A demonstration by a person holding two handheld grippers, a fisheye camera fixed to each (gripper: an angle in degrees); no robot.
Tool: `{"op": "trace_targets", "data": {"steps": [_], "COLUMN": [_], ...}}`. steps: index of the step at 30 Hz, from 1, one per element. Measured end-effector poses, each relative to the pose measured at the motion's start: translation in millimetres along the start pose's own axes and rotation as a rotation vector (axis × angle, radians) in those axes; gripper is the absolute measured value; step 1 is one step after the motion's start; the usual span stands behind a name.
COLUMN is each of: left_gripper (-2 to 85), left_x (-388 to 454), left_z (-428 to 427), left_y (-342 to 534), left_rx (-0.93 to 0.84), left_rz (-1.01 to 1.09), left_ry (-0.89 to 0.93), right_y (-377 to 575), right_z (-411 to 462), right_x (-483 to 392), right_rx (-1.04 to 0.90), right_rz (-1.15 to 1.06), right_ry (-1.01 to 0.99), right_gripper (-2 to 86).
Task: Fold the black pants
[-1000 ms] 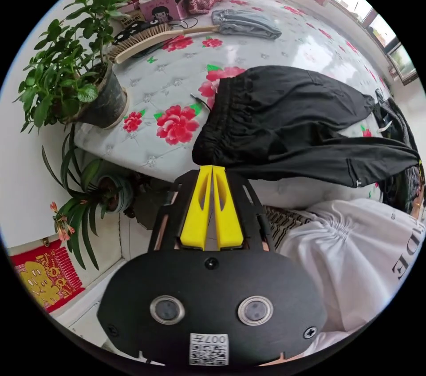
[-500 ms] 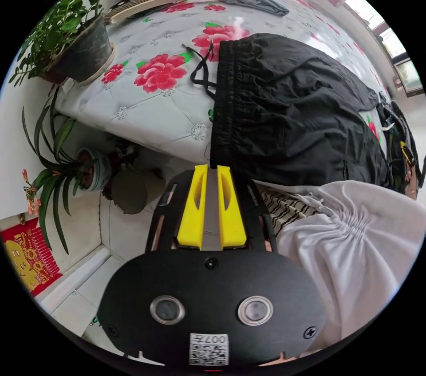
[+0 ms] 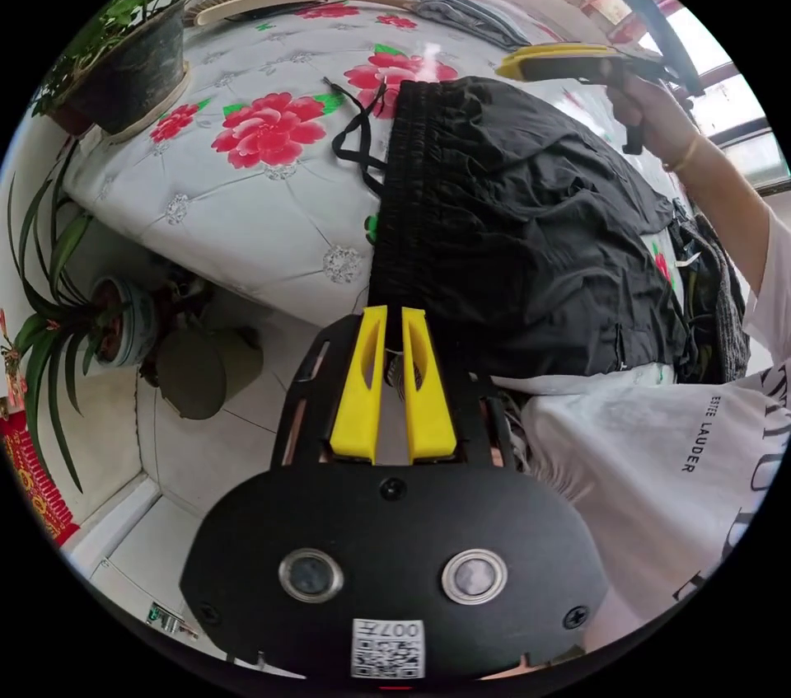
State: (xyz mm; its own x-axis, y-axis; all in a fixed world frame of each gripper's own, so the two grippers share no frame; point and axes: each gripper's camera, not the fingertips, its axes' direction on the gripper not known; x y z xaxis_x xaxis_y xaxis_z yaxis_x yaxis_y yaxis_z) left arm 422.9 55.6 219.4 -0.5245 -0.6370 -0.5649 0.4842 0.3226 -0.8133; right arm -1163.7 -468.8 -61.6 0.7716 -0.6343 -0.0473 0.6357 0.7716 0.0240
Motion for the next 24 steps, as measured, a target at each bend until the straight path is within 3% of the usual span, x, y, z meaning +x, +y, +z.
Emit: {"op": "trace_targets", "data": {"steps": [4, 11, 20, 24], "left_gripper": [3.3, 5.2, 14.2, 17.4], "left_x": [-11.6, -39.9, -30.3, -20.1], "left_z": [-6.2, -29.8, -33.0, -10.1], "left_y": [9.6, 34.6, -15.4, -59.4], "left_rx": [0.049, 0.132, 0.309, 0.247], "left_rz": [-0.011, 0.015, 0.47, 0.609], "left_ry": [0.017, -0.011, 0.139, 0.197], "right_y": [-32.0, 19.1, 113.5, 128.7], "right_z": [70.4, -34.8, -152.1, -163.5], "right_x": [-11.1, -13.4, 13.8, 13.0], "right_rx": [-0.231, 0.091, 0.322, 0.334], "right_rz": [-0.048, -0.114, -0.061, -0.046], "right_ry": [0.064, 0.043, -0.05, -0.057], "right_gripper": [6.6, 1.0, 0.2, 0.2]}}
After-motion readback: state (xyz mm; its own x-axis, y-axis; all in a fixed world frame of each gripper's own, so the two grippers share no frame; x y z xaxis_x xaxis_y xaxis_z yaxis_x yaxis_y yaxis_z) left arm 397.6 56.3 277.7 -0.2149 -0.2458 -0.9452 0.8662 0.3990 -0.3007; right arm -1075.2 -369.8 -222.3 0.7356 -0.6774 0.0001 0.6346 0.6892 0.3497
